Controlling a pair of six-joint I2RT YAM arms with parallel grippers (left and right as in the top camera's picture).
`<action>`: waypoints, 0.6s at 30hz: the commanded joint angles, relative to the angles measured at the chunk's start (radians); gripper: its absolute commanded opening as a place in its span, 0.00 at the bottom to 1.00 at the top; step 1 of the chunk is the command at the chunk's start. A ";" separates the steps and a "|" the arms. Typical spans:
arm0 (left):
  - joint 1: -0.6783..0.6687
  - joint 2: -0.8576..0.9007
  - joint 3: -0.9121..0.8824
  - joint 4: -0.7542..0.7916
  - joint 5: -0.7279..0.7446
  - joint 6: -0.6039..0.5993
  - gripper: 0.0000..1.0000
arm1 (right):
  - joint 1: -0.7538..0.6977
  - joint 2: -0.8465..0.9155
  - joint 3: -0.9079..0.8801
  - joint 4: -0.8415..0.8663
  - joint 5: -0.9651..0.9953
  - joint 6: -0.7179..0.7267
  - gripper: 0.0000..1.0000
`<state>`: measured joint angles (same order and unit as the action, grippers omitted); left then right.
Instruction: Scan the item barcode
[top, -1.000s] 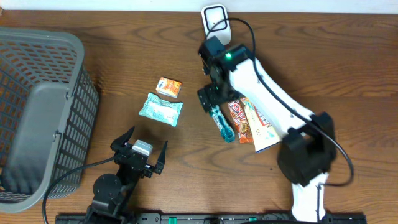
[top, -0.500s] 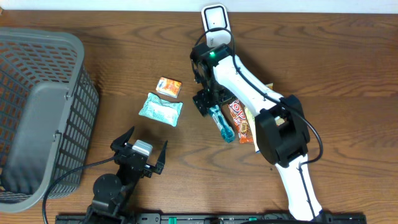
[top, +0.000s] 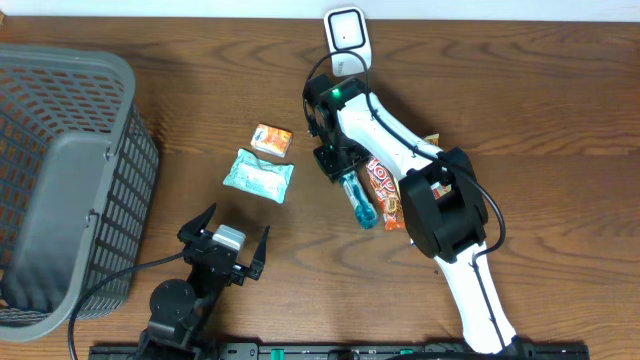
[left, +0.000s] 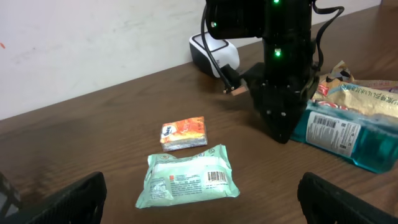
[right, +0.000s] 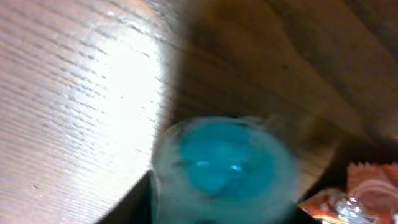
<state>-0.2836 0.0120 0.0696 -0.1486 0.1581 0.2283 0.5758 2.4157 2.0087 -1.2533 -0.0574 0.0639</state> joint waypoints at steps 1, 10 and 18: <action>-0.004 -0.002 -0.016 -0.026 0.006 -0.013 0.98 | 0.006 0.032 0.018 0.004 -0.039 -0.011 0.20; -0.004 -0.002 -0.016 -0.026 0.006 -0.013 0.98 | -0.014 0.032 0.187 -0.095 -0.279 -0.081 0.01; -0.004 -0.002 -0.016 -0.026 0.005 -0.013 0.98 | -0.058 0.031 0.415 -0.364 -0.725 -0.296 0.01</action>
<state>-0.2836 0.0120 0.0696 -0.1490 0.1581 0.2283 0.5404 2.4630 2.3596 -1.5673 -0.4789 -0.0975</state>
